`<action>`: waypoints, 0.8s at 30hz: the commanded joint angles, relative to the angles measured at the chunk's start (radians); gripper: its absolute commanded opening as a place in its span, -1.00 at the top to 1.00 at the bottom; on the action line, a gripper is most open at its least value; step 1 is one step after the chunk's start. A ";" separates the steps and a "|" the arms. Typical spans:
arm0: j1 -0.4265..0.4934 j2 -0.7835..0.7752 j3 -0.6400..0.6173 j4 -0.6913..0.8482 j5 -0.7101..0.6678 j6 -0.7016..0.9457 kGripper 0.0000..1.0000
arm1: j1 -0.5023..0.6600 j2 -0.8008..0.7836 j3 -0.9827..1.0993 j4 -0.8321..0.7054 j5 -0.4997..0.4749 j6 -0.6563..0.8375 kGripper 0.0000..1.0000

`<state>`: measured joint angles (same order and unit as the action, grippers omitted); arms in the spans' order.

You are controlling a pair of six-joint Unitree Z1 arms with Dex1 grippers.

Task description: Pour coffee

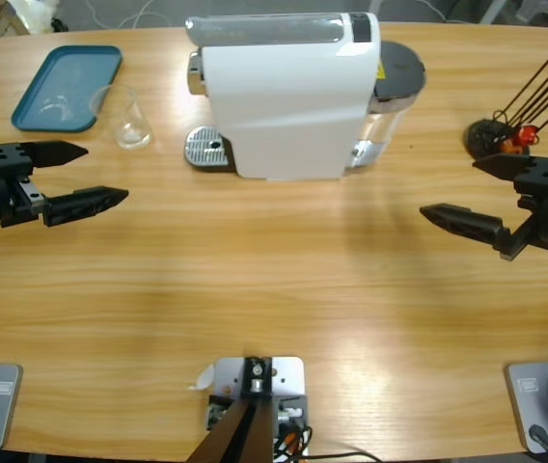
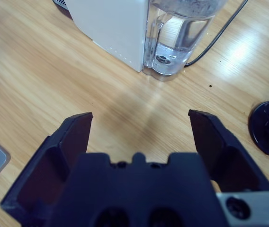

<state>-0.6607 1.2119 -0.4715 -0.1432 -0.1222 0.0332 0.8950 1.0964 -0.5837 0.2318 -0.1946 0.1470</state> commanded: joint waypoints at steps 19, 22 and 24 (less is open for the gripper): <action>0.333 0.188 -0.460 0.255 -0.605 -0.408 -0.82 | 0.009 -0.005 0.022 0.012 -0.019 -0.010 -0.78; 0.363 0.256 -0.463 0.152 -0.622 -0.562 -0.62 | 0.009 -0.011 0.024 0.012 -0.019 -0.010 -0.78; 0.368 0.292 -0.463 0.088 -0.625 -0.639 -0.57 | 0.009 -0.014 0.024 0.012 -0.020 -0.012 -0.78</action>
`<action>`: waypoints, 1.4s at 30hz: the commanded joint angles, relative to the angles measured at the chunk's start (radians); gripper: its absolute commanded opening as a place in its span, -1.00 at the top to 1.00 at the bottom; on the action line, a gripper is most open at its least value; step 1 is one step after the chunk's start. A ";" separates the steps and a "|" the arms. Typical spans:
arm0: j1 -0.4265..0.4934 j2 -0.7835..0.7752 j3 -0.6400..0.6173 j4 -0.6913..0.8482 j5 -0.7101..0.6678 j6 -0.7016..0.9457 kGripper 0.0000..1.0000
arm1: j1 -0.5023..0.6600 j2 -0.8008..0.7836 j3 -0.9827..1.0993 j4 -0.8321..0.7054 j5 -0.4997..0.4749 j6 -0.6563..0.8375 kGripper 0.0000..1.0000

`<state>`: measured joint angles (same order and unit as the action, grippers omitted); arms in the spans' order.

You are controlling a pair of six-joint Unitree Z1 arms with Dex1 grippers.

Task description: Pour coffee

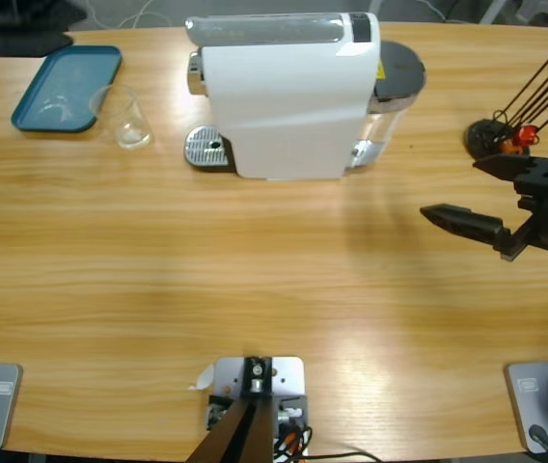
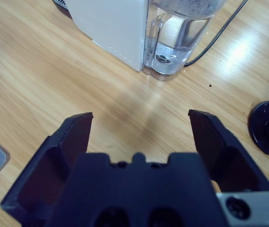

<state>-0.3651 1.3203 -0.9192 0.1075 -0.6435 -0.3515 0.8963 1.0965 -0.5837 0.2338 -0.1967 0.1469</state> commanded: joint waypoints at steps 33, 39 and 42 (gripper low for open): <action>0.095 0.515 0.005 -0.523 -0.380 -0.505 0.11 | 0.008 -0.040 0.031 0.006 -0.026 -0.012 -0.78; 0.091 0.536 -0.005 -0.557 -0.380 -0.517 0.11 | 0.008 -0.036 0.031 0.006 -0.027 -0.012 -0.77; 0.087 0.544 -0.007 -0.579 -0.380 -0.527 0.11 | 0.008 -0.035 0.031 0.006 -0.027 -0.012 -0.77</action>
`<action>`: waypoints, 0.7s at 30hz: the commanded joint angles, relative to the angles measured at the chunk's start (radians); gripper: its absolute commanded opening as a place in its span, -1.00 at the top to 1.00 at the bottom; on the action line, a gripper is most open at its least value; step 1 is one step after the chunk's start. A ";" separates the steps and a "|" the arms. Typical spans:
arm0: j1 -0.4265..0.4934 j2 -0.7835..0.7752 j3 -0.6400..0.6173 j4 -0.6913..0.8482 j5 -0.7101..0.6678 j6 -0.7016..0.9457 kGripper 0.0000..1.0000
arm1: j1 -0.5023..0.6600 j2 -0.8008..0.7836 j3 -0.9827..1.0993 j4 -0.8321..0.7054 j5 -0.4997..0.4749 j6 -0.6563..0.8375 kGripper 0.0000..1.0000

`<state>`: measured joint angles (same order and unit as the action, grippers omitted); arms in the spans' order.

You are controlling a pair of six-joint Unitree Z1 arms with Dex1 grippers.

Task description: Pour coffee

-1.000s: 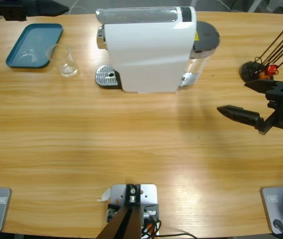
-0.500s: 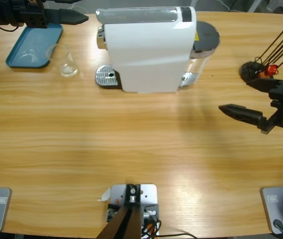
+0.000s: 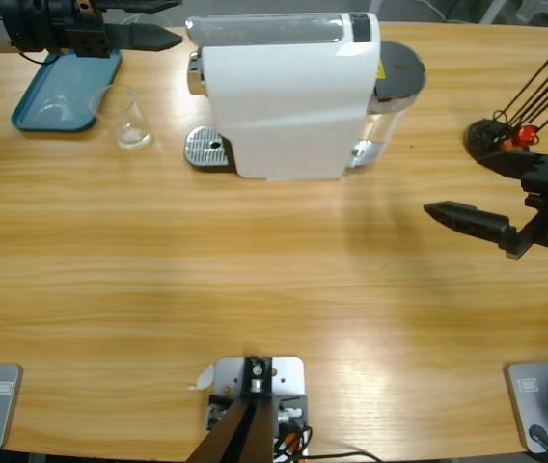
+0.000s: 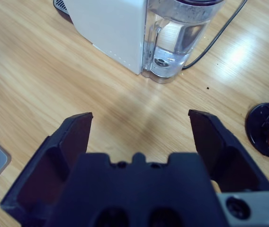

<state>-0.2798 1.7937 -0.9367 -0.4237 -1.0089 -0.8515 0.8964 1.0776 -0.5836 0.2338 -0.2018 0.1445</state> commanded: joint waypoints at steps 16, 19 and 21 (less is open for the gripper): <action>-0.035 0.123 0.010 -0.157 -0.027 -0.064 1.00 | 0.008 -0.016 0.031 0.006 -0.022 -0.009 -0.76; -0.035 0.124 0.020 -0.170 -0.032 -0.064 1.00 | 0.008 -0.016 0.031 0.006 -0.022 -0.009 -0.76; -0.033 0.120 0.024 -0.180 -0.032 -0.066 1.00 | 0.008 -0.015 0.031 0.006 -0.022 -0.009 -0.76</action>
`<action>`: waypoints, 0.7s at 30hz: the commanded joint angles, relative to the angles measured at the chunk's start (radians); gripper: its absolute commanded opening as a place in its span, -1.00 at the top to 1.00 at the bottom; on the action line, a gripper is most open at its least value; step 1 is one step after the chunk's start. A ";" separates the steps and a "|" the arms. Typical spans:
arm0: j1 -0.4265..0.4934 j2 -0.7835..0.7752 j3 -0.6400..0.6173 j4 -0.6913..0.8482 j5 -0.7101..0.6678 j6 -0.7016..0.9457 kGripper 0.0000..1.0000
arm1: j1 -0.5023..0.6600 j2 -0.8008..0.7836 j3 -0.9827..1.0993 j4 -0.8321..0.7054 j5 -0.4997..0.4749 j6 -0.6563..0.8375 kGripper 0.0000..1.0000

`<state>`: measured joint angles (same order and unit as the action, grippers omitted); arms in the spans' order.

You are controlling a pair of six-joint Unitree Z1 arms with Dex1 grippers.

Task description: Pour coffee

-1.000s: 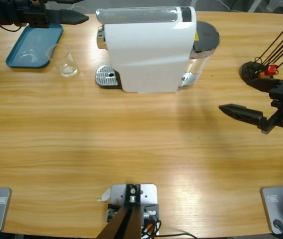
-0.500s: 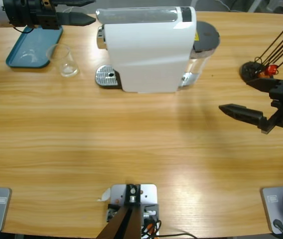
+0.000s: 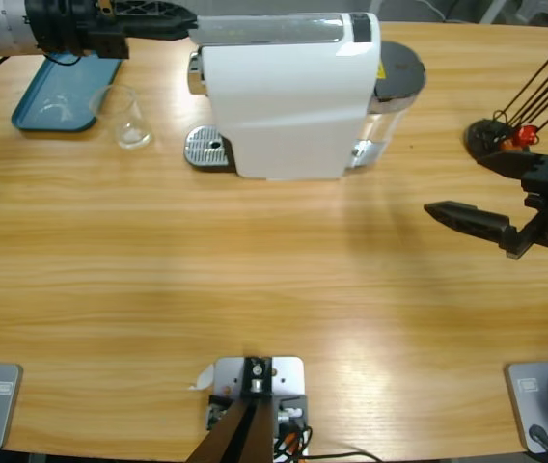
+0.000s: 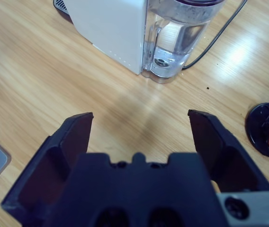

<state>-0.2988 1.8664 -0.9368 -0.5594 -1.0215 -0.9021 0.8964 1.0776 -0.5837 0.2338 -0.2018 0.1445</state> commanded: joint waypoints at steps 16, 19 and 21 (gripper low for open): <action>0.009 -0.165 -0.002 0.006 -0.025 -0.064 1.00 | 0.008 -0.005 0.031 0.001 -0.030 -0.010 -0.76; -0.019 -0.142 -0.003 0.001 -0.018 -0.061 1.00 | 0.007 -0.007 0.031 0.001 -0.030 -0.011 -0.76; -0.022 -0.143 0.004 0.002 -0.014 -0.048 1.00 | 0.008 -0.014 0.033 0.001 -0.030 -0.011 -0.76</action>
<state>-0.2867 1.7150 -0.9474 -0.5676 -1.0312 -0.9544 0.8977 1.0776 -0.5825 0.2336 -0.2134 0.1444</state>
